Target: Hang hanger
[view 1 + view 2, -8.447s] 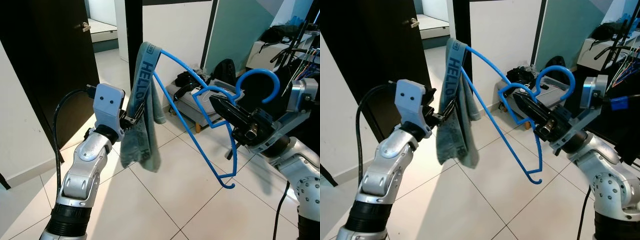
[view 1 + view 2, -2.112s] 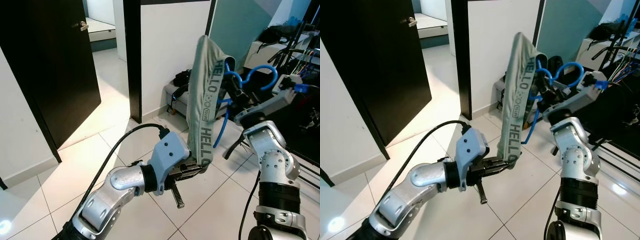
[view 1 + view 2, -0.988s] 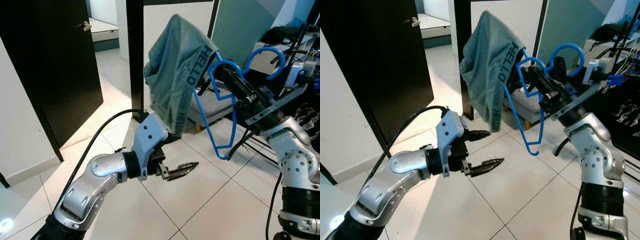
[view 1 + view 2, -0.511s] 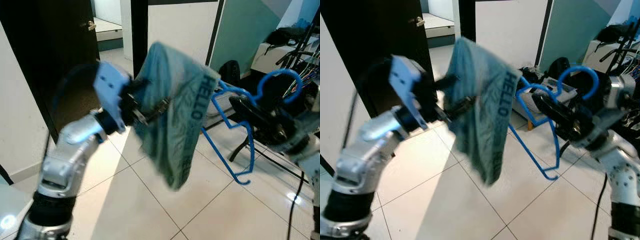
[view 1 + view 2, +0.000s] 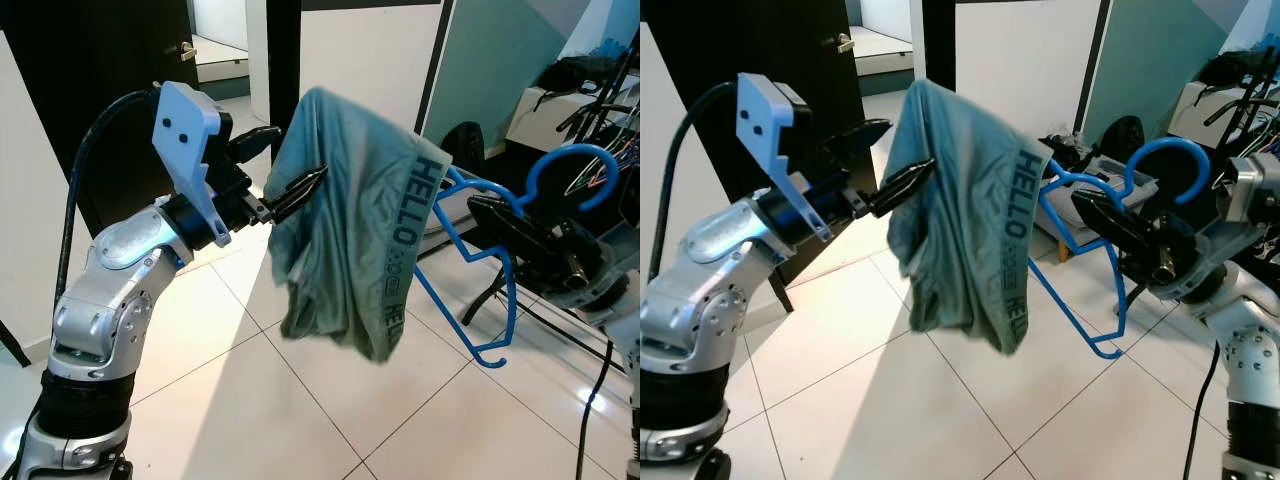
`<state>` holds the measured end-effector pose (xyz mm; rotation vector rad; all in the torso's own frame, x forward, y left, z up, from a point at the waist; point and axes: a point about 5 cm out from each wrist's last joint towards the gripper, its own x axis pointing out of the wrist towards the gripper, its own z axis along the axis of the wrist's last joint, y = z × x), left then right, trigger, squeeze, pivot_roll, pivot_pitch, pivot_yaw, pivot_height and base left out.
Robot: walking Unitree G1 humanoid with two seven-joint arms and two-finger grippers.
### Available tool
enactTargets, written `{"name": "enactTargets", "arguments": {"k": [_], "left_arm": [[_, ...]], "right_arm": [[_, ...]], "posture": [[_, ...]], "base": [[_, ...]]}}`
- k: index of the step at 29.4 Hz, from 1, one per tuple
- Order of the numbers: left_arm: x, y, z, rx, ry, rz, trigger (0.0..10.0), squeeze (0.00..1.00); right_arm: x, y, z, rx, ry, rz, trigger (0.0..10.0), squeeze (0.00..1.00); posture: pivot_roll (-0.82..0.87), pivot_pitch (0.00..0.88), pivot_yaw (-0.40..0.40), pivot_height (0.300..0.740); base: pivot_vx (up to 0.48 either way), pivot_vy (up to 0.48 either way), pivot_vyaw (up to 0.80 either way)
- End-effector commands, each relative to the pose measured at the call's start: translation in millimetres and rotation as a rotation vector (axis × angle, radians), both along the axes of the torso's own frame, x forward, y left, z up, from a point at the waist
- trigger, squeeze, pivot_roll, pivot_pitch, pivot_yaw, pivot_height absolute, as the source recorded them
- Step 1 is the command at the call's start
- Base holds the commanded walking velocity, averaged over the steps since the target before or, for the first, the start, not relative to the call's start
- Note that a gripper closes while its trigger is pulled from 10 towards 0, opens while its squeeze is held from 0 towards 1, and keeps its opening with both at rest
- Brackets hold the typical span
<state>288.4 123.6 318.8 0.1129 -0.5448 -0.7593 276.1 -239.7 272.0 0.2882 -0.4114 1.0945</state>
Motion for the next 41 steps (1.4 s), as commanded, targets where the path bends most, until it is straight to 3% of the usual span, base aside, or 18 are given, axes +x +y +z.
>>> {"name": "enactTargets", "arguments": {"k": [1,5,10,14,23,32,41], "left_arm": [[1.3,-10.2,-10.5,-0.028,0.049,0.009,10.0,0.00],[2.5,-14.2,-14.9,-0.049,0.069,0.020,10.0,0.00],[6.9,-26.3,-22.5,-0.118,0.103,0.080,10.0,0.00],[8.7,-29.0,-24.6,-0.145,0.114,0.108,10.0,0.00],[11.3,-39.0,-34.9,-0.184,0.144,0.176,10.0,0.00],[19.1,-37.3,-44.2,-0.125,0.103,0.310,10.0,0.00],[22.3,-35.3,-46.5,-0.103,0.085,0.347,10.0,0.00]], "right_arm": [[4.9,-4.3,14.0,0.059,-0.060,-0.053,10.0,0.00],[7.4,-5.1,18.3,0.080,-0.073,-0.070,10.0,0.00],[26.8,-6.3,31.2,0.132,-0.081,-0.229,10.0,0.00],[30.9,-3.9,34.6,0.154,-0.082,-0.256,10.0,0.00],[32.2,8.8,39.9,0.185,-0.095,-0.227,10.0,0.00],[27.5,18.1,43.9,0.189,-0.110,-0.160,10.0,0.00],[20.6,21.2,45.8,0.185,-0.127,-0.116,10.0,0.00]], "posture": [[0.00,0.000,-0.038,0.740],[0.00,0.000,-0.038,0.740],[0.00,0.000,-0.041,0.740],[0.00,0.000,-0.039,0.740],[0.00,0.000,-0.039,0.740],[-0.01,0.000,-0.039,0.740],[-0.01,0.000,-0.036,0.740]], "base": [[0.000,0.000,0.00],[0.000,0.000,0.00],[0.000,0.000,0.00],[0.000,0.000,0.00],[0.000,0.000,0.00],[0.000,0.000,0.00],[0.000,0.000,0.00]]}}
